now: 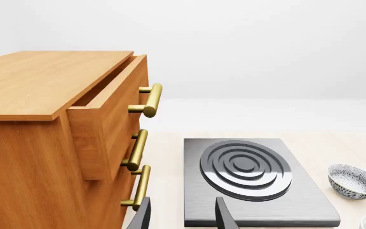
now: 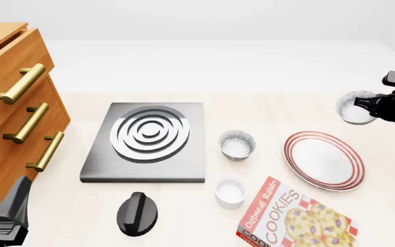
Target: Pick the akita bowl next to the plate and place it on the plate.
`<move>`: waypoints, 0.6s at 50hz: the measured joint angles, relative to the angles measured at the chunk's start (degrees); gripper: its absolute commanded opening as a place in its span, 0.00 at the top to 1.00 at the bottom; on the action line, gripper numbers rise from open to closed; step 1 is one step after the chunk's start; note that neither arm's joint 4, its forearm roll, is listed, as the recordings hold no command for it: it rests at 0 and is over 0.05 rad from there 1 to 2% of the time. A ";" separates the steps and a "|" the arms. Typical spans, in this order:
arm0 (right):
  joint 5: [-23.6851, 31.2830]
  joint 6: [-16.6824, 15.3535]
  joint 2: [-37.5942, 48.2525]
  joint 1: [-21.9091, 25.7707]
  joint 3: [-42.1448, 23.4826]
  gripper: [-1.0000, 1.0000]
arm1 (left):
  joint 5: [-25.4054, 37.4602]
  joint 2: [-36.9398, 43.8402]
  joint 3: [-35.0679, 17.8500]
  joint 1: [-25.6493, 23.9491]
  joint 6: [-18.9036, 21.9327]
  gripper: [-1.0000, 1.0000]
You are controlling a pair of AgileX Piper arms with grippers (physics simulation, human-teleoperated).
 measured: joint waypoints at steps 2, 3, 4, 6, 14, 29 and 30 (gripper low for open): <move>-0.01 0.13 -0.57 0.41 0.38 1.00 | 0.00 0.00 0.00 0.00 0.00 0.00; -0.01 0.19 -0.85 0.61 0.56 1.00 | 0.00 0.00 0.00 0.00 0.00 0.00; -0.02 0.25 -1.15 0.82 0.76 1.00 | 0.00 0.00 0.00 0.00 0.00 0.00; -0.04 0.39 -1.74 1.24 1.16 1.00 | 0.00 0.00 0.00 0.00 0.00 0.00; -0.42 1.06 -4.07 2.70 3.05 1.00 | 0.00 0.00 0.00 0.00 0.00 0.00; -1.59 2.83 -8.24 5.53 7.12 1.00 | 0.00 0.00 0.00 0.00 0.00 0.00; -1.63 2.98 -8.51 5.73 7.37 1.00 | 0.00 0.00 0.00 0.00 0.00 0.00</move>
